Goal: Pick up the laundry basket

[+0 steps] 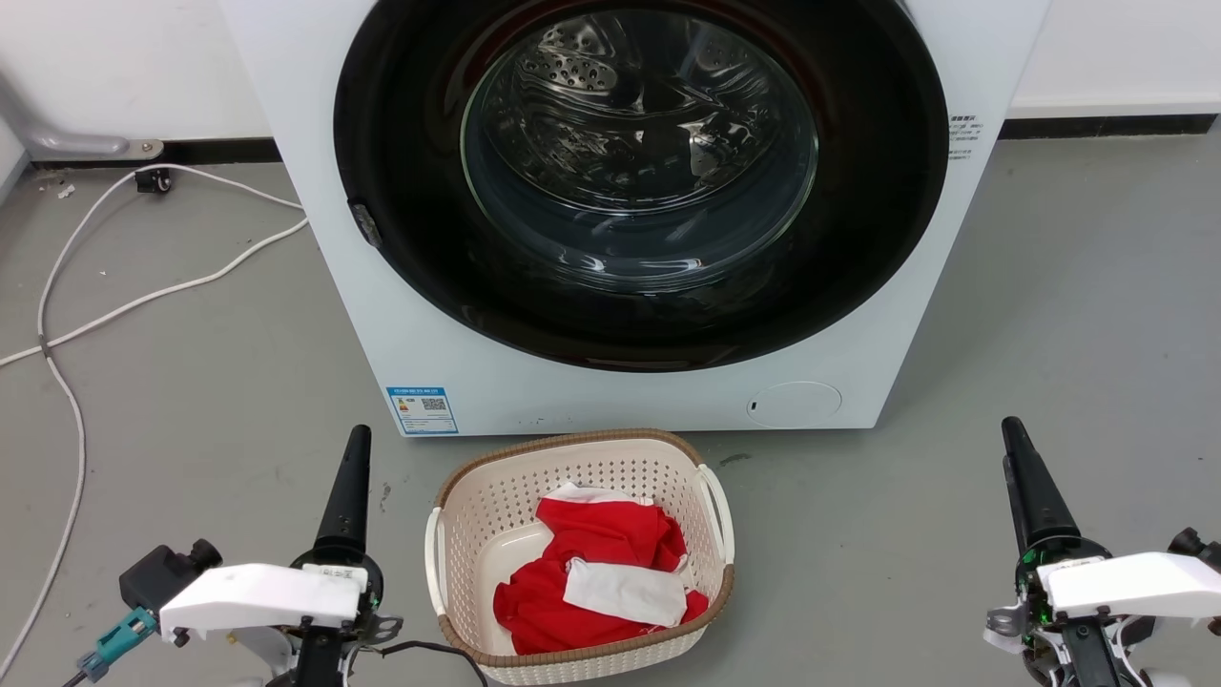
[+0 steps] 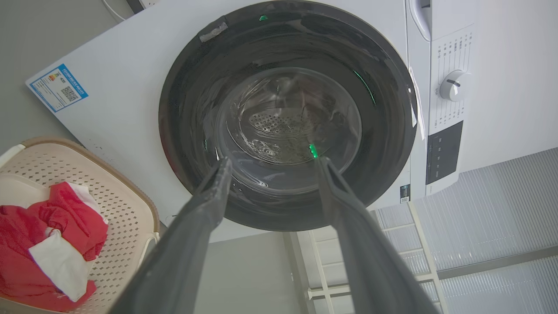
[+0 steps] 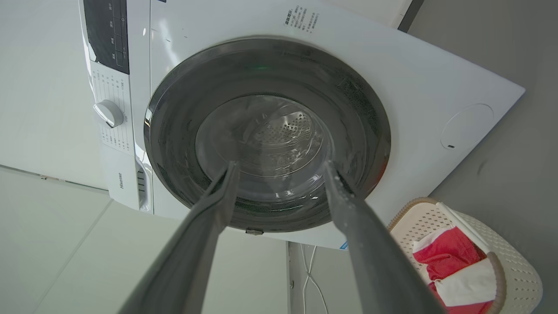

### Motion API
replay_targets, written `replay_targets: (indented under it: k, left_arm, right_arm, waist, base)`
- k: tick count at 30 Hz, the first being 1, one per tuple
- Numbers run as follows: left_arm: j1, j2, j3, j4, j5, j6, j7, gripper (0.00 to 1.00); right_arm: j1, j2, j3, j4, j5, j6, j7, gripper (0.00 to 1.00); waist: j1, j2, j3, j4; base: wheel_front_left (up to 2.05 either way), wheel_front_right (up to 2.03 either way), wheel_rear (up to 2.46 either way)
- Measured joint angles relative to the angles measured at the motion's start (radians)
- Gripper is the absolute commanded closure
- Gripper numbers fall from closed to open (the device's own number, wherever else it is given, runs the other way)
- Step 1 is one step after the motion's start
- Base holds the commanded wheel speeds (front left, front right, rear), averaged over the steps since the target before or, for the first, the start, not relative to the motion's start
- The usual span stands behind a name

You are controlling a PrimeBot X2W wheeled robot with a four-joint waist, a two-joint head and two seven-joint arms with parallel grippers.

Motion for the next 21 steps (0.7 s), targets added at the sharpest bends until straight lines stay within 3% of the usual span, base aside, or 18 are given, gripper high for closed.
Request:
replay_targets:
  k: [21]
  left_arm:
    - [-0.001,0.0,-0.061,-0.005,0.37,0.028,-0.074,0.0]
  right_arm:
    - [0.018,0.001,0.05,-0.044,-0.472,0.0,-0.075,0.0]
  waist:
    - [0.0,0.0,-0.002,0.0]
  base:
    - [0.0,0.0,0.0]
